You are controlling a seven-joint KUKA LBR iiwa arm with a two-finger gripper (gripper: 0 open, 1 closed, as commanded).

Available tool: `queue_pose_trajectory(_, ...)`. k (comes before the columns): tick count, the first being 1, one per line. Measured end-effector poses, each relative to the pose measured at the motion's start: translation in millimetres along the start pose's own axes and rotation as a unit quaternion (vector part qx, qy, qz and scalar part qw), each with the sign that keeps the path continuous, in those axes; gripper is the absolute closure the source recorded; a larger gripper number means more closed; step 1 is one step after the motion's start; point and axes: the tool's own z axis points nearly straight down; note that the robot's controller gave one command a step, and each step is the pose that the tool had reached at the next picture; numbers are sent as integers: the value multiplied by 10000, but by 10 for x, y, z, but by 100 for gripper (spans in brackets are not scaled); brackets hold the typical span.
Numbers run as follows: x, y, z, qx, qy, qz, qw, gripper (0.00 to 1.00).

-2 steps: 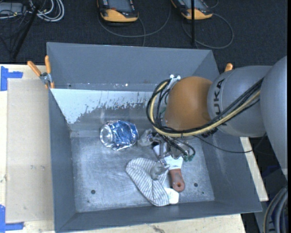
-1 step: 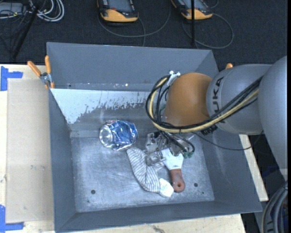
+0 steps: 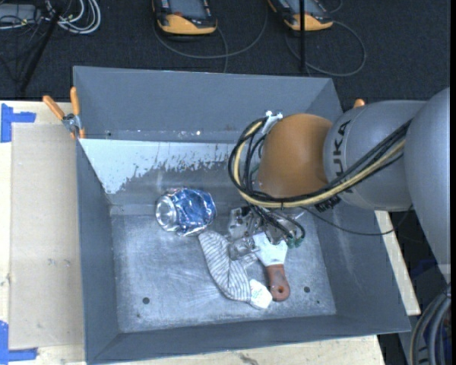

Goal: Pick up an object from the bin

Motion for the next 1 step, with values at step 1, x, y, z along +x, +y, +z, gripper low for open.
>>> queue_pose_trajectory(1,395,-115,-1695,4,-41,-1167,9932,100)
